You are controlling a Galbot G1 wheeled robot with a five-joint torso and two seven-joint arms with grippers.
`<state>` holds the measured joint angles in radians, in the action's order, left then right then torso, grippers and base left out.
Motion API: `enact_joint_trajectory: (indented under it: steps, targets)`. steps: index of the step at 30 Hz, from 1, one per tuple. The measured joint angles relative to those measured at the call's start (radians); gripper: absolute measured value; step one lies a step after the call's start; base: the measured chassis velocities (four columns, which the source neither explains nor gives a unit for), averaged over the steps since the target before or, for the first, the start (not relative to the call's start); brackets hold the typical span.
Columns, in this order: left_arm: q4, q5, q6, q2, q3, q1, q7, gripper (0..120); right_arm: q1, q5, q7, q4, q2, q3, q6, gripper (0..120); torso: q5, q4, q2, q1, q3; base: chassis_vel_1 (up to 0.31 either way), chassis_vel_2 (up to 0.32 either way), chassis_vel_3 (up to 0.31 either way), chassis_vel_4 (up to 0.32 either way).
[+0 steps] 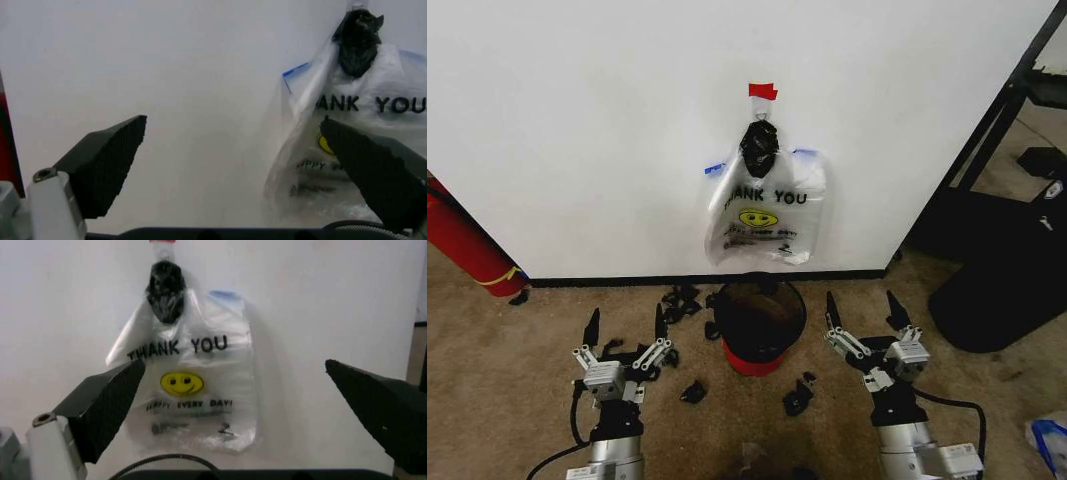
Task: Pick up the garbage bag from the wall and place it over the trash bin.
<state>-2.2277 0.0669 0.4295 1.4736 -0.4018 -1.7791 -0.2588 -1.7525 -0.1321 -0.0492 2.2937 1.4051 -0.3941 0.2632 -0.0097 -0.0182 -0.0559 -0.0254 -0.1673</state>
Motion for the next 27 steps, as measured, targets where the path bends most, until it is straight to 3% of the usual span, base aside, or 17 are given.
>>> enact_joint_trajectory:
  steps: [22,27]
  targets:
    - [0.019,0.019,0.0,0.007,0.012,0.013,0.007,100,0.15,-0.123,0.004,-0.128,-0.082,0.003,-0.024,100,0.0001,-0.0001,0.0,0.0,0.0,0.0,0.0,0.0,0.0]
    - [0.021,0.029,0.001,0.012,0.013,0.01,0.007,100,0.307,-0.438,0.081,-0.222,-0.173,0.025,-0.083,100,0.0,0.0002,0.0,0.0,0.0,0.0,0.0,0.0,0.0]
